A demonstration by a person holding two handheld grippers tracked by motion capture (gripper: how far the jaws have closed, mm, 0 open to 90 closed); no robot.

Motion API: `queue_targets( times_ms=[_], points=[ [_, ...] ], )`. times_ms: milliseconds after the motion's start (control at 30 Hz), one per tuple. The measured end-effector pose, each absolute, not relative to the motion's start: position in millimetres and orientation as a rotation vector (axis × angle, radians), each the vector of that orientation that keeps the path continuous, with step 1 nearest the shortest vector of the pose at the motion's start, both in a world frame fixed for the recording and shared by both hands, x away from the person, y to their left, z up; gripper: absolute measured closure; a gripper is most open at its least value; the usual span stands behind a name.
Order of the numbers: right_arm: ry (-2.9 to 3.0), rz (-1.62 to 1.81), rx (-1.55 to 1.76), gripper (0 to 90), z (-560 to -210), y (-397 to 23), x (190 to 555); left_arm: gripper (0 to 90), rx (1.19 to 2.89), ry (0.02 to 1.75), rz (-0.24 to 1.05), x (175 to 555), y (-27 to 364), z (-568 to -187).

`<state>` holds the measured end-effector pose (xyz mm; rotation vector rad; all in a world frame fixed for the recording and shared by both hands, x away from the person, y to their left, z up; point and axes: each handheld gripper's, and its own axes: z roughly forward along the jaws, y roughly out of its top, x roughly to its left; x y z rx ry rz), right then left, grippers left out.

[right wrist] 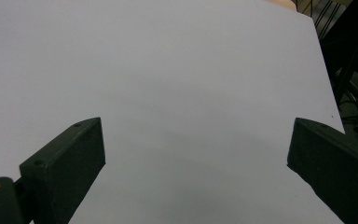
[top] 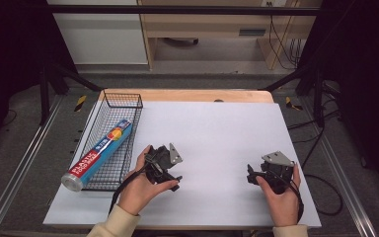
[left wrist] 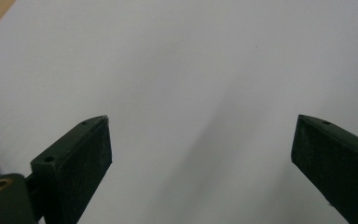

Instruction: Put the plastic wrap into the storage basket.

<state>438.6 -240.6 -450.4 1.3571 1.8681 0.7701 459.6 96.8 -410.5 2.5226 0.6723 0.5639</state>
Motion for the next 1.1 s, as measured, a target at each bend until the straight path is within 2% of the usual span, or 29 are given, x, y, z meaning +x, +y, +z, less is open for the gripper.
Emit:
queue_targets(
  times_ms=[200,333,833,1000,1100],
  points=[
    [1.878,0.766,1.353,4.4,-450.9,-241.8,436.5,4.8,2.525,0.627,0.48,460.7,101.0,-428.7],
    [1.878,0.768,1.348,4.4,-451.2,-242.6,435.7,4.9,2.501,0.621,0.47,458.4,104.9,-440.8],
    [1.895,0.77,1.34,4.4,-453.5,-241.2,430.6,5.0,2.317,0.58,0.299,458.6,136.8,-462.7],
    [1.925,0.757,1.33,4.4,-456.9,-236.9,429.7,5.0,2.261,0.614,0.296,456.2,145.7,-468.1],
    [1.945,0.749,1.315,4.4,-457.9,-234.1,430.2,4.6,2.251,0.617,0.337,453.7,146.3,-466.4]
  ],
)
